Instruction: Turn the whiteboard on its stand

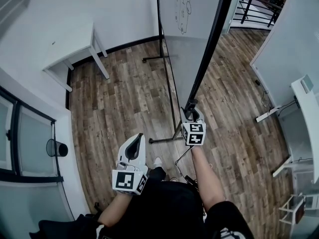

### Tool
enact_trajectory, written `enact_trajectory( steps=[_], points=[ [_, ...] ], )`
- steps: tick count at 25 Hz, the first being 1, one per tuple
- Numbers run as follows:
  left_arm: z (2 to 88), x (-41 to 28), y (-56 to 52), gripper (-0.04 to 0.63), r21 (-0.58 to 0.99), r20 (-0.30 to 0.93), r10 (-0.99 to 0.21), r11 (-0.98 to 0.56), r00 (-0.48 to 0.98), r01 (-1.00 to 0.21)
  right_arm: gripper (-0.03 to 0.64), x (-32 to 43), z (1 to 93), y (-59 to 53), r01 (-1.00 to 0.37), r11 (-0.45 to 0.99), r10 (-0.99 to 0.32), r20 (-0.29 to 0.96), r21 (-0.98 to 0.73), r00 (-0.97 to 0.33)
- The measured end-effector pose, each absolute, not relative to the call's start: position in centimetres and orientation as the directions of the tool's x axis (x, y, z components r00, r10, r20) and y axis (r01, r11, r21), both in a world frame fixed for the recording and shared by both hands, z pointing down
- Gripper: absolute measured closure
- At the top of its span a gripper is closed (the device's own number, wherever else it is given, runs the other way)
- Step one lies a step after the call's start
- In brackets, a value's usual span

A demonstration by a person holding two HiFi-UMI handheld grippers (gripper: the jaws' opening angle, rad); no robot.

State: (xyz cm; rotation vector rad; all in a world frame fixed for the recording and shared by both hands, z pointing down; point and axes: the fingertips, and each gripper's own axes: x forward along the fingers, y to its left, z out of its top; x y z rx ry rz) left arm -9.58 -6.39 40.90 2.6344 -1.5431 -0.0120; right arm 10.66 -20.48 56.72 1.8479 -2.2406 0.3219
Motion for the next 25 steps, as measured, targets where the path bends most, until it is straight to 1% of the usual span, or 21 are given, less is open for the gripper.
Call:
enact_trajectory(
  steps=[2, 6, 10, 14, 25],
  points=[
    [40.8, -9.4, -5.5, 0.583, 0.088, 0.037, -0.874, -0.481, 0.485, -0.872, 0.426, 11.0, 56.7, -19.5, -0.982, 0.187, -0.934, 0.305, -0.028, -0.187],
    [42.2, -6.2, -2.7, 0.583, 0.075, 0.035, -0.872, -0.485, 0.489, -0.871, 0.426, 14.2, 58.1, -16.8, -0.982, 0.185, -0.935, 0.300, -0.037, -0.188],
    [40.9, -7.9, -1.4, 0.583, 0.074, 0.032, -0.864, -0.499, 0.502, -0.864, 0.426, 12.9, 56.7, -15.4, -0.983, 0.180, -0.935, 0.307, -0.023, -0.179],
    [41.0, -7.5, 0.8, 0.583, 0.095, 0.027, -0.873, -0.483, 0.488, -0.870, 0.426, 14.1, 56.8, -13.2, -0.985, 0.174, -0.935, 0.311, -0.022, -0.172],
    [41.3, -9.0, 5.0, 0.583, 0.119, 0.025, -0.883, -0.463, 0.469, -0.878, 0.426, 14.3, 56.5, -8.6, -0.987, 0.161, -0.937, 0.313, -0.010, -0.156]
  ],
)
